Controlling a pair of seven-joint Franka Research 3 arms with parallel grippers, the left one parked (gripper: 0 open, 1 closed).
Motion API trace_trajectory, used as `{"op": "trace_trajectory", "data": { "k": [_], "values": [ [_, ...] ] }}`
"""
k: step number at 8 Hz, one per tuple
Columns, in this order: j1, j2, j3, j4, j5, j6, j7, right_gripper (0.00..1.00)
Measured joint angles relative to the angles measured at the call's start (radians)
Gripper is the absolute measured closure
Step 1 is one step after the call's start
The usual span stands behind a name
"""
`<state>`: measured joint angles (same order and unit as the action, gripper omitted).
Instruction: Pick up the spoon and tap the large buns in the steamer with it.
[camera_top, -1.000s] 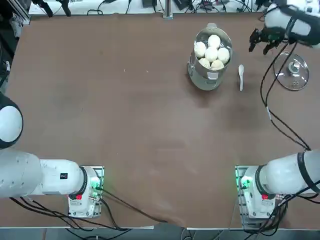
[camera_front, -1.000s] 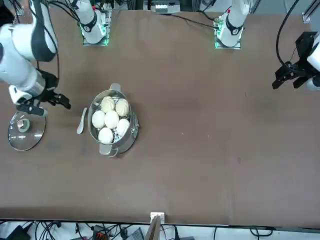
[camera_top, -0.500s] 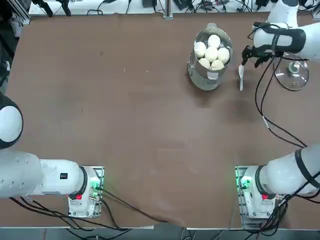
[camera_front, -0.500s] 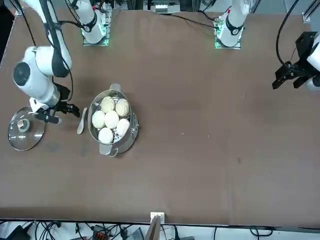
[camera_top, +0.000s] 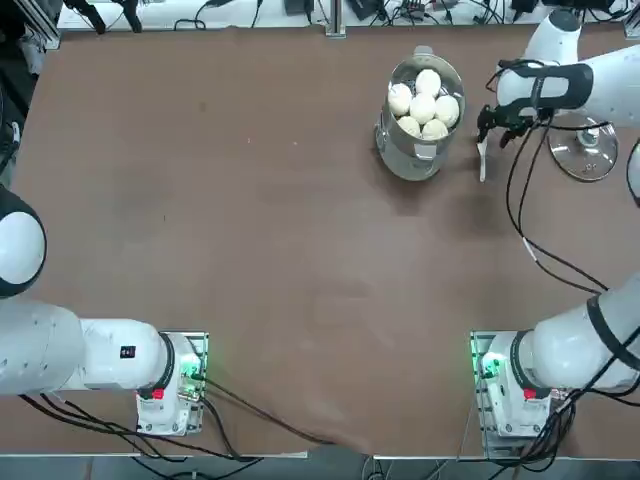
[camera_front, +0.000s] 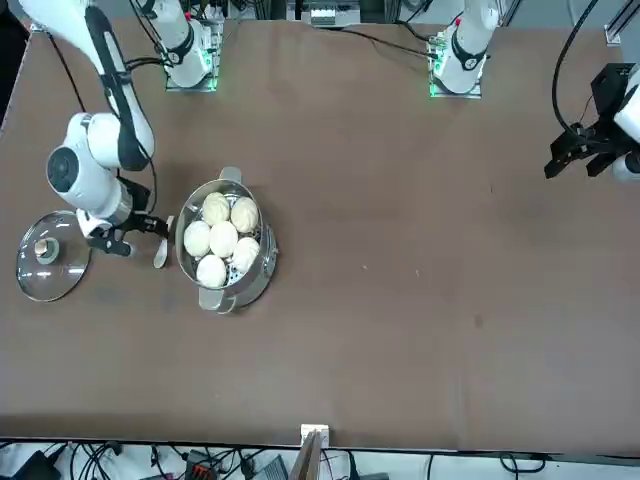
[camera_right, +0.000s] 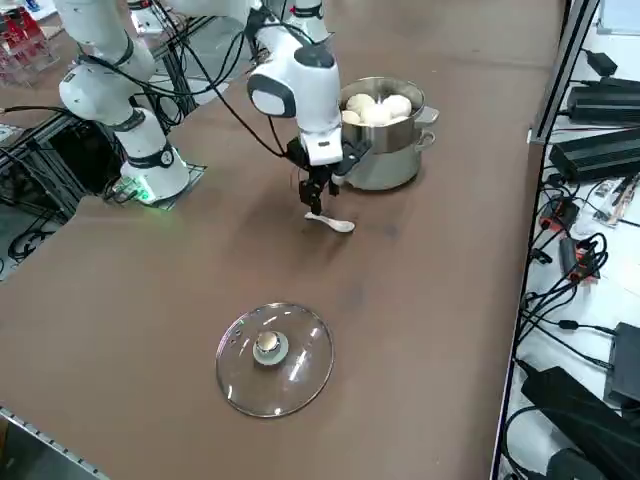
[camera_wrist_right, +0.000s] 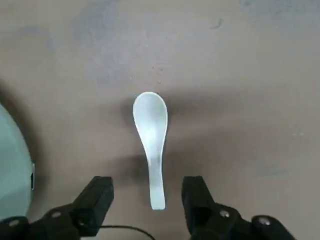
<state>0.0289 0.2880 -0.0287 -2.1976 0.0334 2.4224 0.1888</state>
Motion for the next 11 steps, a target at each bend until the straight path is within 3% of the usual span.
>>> {"op": "trace_trajectory", "data": {
  "k": [11],
  "values": [
    [0.001,0.092,-0.001,0.0,0.021,0.032,0.014,0.32]
  ]
}}
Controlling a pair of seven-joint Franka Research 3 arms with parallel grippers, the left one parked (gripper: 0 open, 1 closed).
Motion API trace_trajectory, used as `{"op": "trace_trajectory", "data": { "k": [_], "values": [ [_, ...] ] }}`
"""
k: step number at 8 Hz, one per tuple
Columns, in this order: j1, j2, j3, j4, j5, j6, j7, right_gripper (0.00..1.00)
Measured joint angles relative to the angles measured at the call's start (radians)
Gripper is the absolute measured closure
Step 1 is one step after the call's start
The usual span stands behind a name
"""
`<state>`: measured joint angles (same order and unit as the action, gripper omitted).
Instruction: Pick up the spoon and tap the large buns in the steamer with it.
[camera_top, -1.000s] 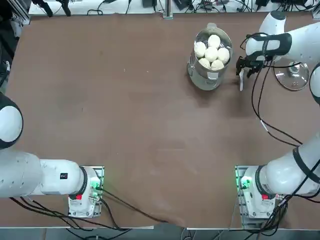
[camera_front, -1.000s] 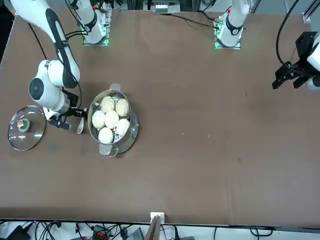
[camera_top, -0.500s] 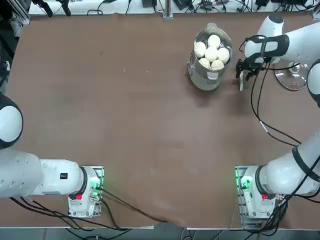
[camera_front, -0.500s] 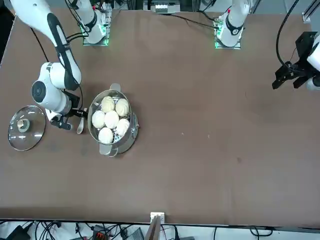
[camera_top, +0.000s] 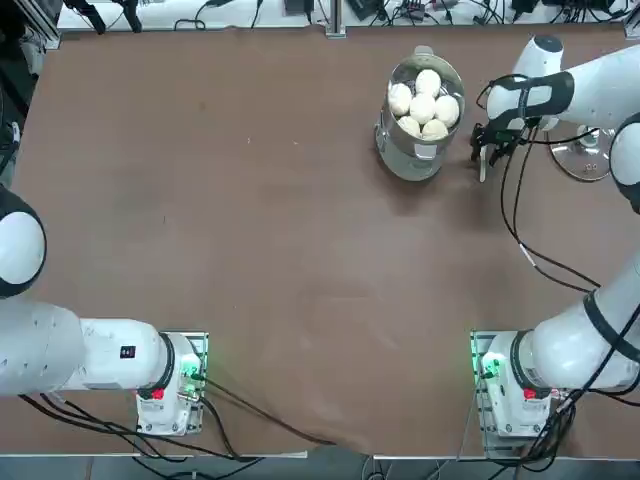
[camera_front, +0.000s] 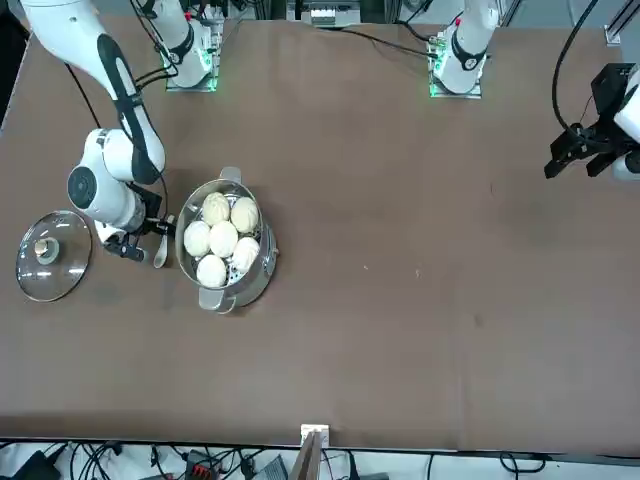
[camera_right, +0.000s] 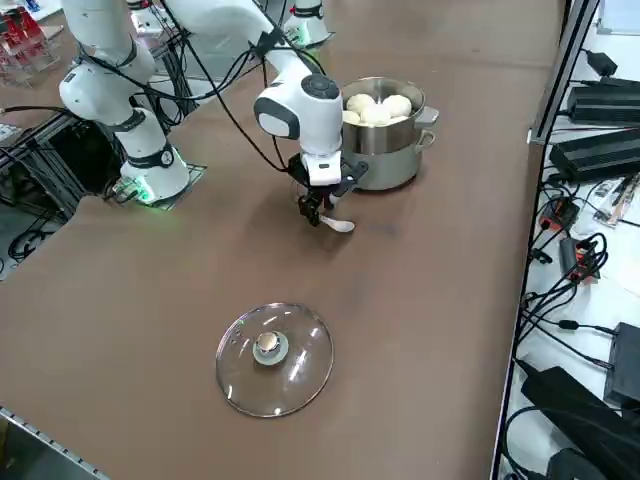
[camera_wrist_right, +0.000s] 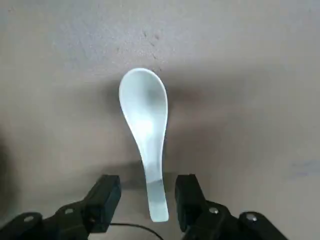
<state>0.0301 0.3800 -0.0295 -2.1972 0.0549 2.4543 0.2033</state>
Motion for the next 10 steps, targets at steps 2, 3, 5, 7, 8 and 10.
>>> {"op": "trace_trajectory", "data": {
  "k": [2,3,5,7,8,10],
  "values": [
    [-0.003,0.004,-0.002,0.0,0.0,0.001,0.002,0.37],
    [-0.005,0.005,-0.003,0.0,0.0,0.001,0.002,0.41],
    [-0.005,0.008,-0.004,0.0,0.005,0.005,0.003,0.43],
    [-0.005,0.017,-0.004,0.0,0.019,0.022,0.003,0.43],
    [-0.004,0.024,-0.004,0.0,0.019,0.029,0.003,0.44],
    [-0.003,0.028,-0.004,0.001,0.019,0.035,0.003,0.47]
  ]
}}
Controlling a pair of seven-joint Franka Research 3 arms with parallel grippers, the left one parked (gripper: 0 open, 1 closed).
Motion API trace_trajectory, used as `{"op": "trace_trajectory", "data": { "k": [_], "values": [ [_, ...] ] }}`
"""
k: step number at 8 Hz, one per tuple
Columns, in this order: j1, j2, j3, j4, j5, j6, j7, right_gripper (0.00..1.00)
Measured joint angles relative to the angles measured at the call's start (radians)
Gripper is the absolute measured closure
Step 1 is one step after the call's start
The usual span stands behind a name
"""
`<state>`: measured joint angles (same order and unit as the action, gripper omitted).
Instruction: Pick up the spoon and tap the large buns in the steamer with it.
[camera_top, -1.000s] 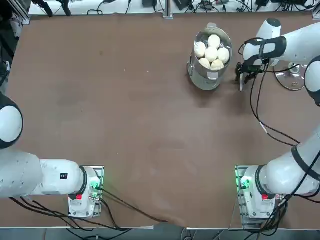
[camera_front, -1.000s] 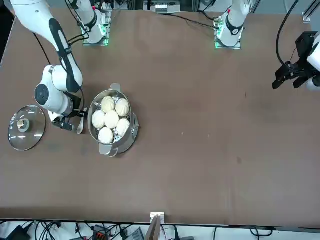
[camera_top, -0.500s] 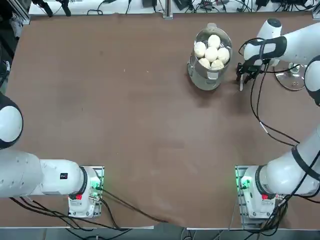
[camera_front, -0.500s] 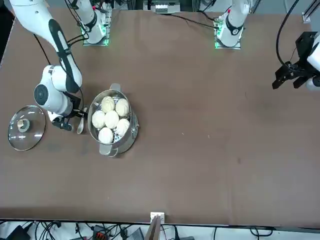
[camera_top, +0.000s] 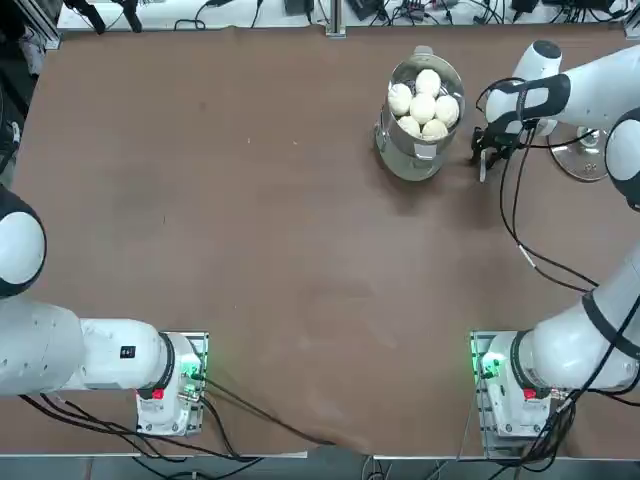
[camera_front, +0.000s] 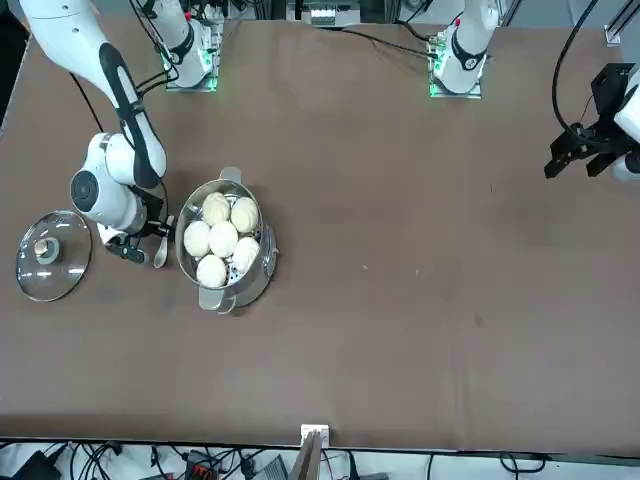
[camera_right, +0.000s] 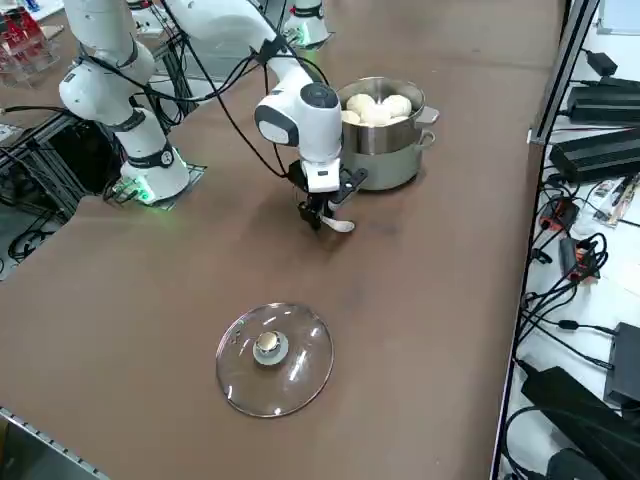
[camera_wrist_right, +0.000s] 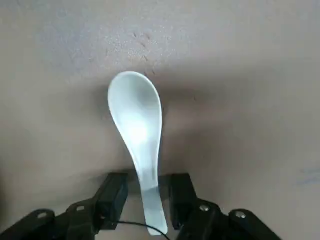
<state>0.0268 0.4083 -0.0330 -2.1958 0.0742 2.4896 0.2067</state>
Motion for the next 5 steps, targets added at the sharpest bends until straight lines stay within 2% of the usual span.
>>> {"op": "trace_trajectory", "data": {
  "k": [5],
  "values": [
    [0.001,0.0,0.0,0.002,0.0,0.001,0.0,0.55]
  ]
}}
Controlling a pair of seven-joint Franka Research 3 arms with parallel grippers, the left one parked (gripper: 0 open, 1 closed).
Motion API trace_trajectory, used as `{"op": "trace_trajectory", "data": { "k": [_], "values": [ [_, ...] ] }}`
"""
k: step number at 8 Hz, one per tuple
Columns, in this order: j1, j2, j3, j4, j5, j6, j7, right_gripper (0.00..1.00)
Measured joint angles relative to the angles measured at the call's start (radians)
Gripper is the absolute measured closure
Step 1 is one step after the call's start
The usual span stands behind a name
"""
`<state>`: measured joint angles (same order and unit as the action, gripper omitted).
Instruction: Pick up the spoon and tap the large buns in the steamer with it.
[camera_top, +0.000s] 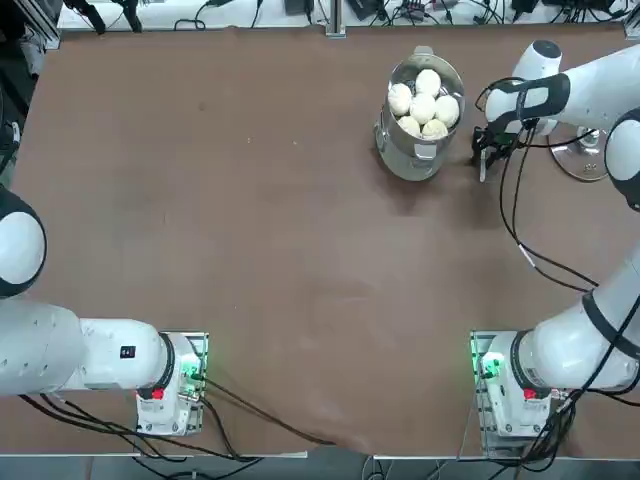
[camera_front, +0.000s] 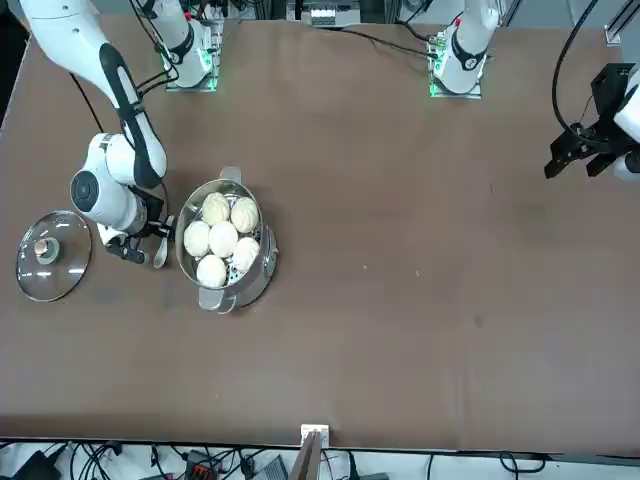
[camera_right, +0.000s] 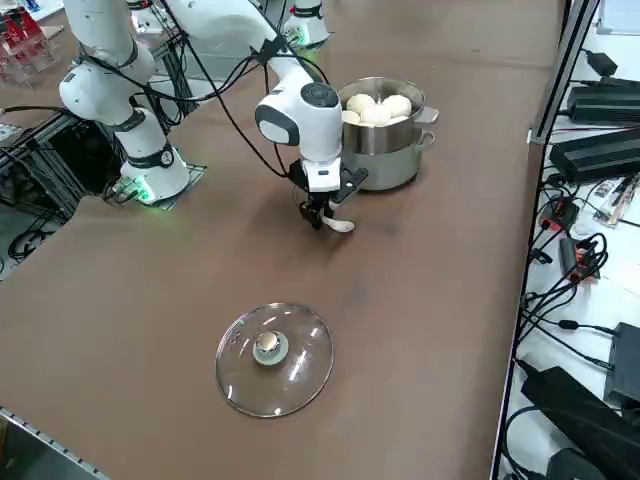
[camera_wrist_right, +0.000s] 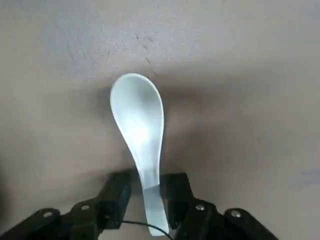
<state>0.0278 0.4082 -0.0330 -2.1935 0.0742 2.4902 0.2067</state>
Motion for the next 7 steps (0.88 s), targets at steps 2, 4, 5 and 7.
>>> {"op": "trace_trajectory", "data": {
  "k": [2,4,5,7],
  "values": [
    [0.0,0.0,0.0,0.001,0.0,0.0,0.0,0.58],
    [0.0,0.0,0.0,0.001,0.0,0.0,0.0,0.58],
    [0.0,0.0,0.0,0.001,0.0,0.0,0.0,0.59],
    [0.0,0.0,0.0,0.002,0.0,0.0,0.0,0.62]
  ]
}}
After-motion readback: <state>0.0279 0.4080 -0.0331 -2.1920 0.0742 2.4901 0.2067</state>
